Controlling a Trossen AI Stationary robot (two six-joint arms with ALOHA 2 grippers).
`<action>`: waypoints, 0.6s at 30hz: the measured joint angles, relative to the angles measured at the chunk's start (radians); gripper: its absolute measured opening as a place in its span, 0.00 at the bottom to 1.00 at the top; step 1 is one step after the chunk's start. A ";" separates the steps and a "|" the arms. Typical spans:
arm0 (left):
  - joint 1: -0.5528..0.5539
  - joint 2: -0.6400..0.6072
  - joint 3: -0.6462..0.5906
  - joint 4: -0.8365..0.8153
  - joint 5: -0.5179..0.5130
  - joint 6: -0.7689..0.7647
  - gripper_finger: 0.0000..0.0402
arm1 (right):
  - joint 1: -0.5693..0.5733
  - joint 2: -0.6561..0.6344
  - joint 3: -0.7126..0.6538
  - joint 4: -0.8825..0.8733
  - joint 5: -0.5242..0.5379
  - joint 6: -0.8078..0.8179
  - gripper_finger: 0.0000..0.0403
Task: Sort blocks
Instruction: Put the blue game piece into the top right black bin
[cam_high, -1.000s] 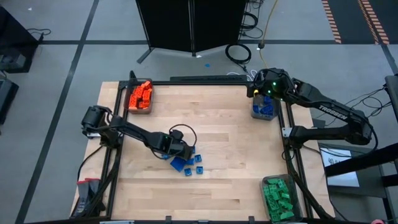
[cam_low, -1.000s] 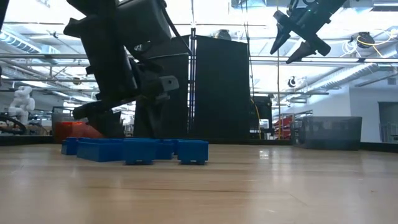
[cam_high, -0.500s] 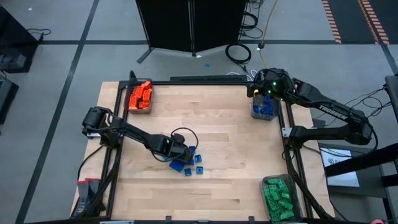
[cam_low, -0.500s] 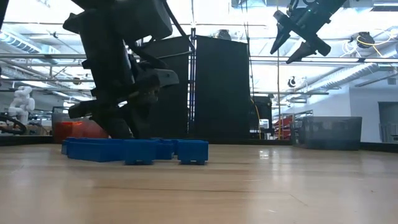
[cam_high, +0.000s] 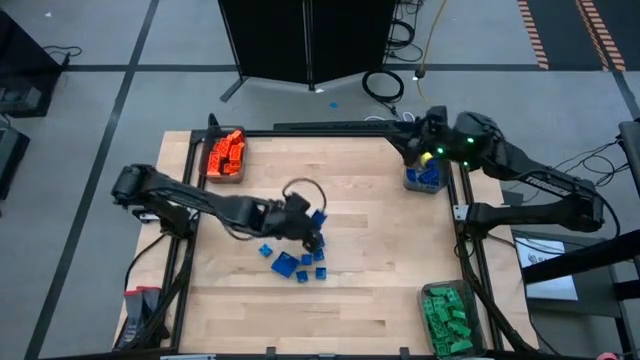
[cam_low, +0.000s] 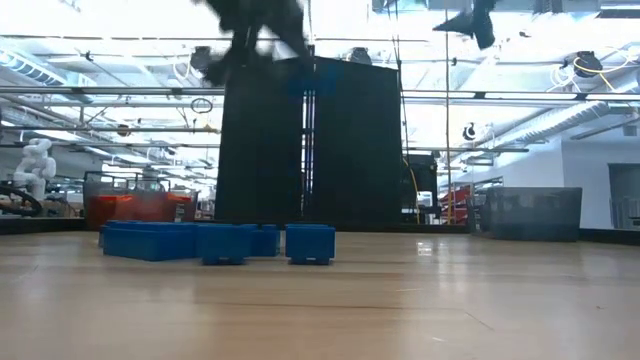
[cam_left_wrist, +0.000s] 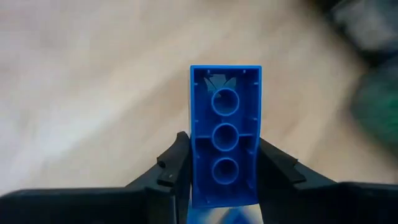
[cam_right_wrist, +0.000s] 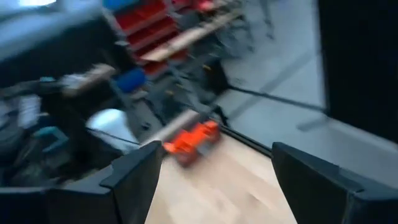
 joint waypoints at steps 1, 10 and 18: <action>0.000 -0.026 0.024 0.013 -0.029 0.043 0.30 | 0.014 -0.013 0.000 0.017 -0.013 -0.012 0.74; -0.029 -0.149 0.086 0.485 -0.128 0.574 0.30 | 0.235 -0.049 0.000 0.061 -0.119 -0.113 0.74; -0.030 -0.131 0.087 0.746 0.020 0.745 0.30 | 0.402 0.020 0.001 0.324 -0.116 -0.201 0.74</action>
